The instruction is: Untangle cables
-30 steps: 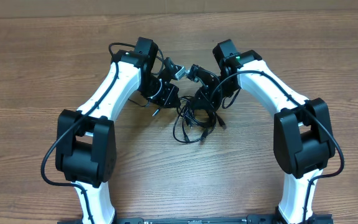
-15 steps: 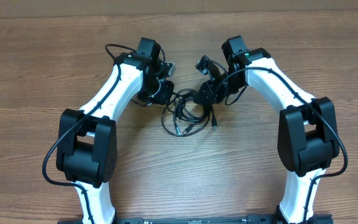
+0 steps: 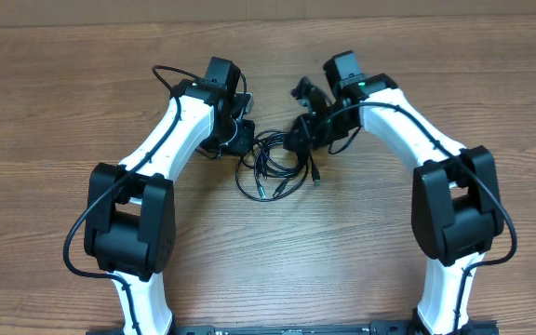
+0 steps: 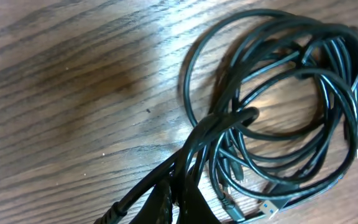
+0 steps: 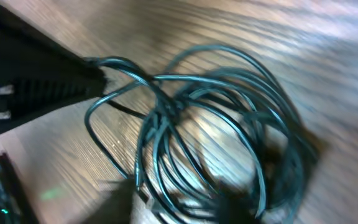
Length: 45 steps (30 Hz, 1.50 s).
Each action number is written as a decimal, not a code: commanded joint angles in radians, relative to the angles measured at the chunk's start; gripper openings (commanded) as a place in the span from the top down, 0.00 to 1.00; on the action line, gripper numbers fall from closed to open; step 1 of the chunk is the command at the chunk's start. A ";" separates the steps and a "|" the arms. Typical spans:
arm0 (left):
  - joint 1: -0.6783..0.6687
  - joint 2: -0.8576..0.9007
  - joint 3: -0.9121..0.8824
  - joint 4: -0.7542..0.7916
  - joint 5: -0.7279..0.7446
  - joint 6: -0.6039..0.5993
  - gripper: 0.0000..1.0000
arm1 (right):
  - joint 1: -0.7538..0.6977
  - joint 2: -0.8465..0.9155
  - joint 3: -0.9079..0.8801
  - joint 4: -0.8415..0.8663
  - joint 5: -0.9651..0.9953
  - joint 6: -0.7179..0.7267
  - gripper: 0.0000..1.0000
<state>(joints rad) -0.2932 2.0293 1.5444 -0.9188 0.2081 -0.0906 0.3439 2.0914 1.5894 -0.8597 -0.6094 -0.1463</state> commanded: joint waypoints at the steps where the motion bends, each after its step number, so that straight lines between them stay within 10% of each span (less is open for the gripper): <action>1: 0.005 -0.002 -0.006 -0.001 0.094 0.124 0.96 | 0.015 -0.030 0.020 0.035 0.010 -0.076 0.46; 8: 0.005 -0.002 -0.006 -0.023 0.370 0.306 0.96 | 0.014 -0.027 0.020 0.049 0.010 -0.158 0.68; 14: 0.008 -0.002 -0.006 -0.022 0.387 0.305 0.96 | 0.015 -0.011 0.015 -0.008 0.045 -0.335 0.52; 45: 0.009 -0.002 -0.006 -0.019 0.421 0.306 0.96 | 0.033 -0.001 -0.039 0.022 0.025 -0.413 0.69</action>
<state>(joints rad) -0.2920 2.0293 1.5444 -0.9424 0.5888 0.1928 0.3645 2.0914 1.5742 -0.8425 -0.5709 -0.5217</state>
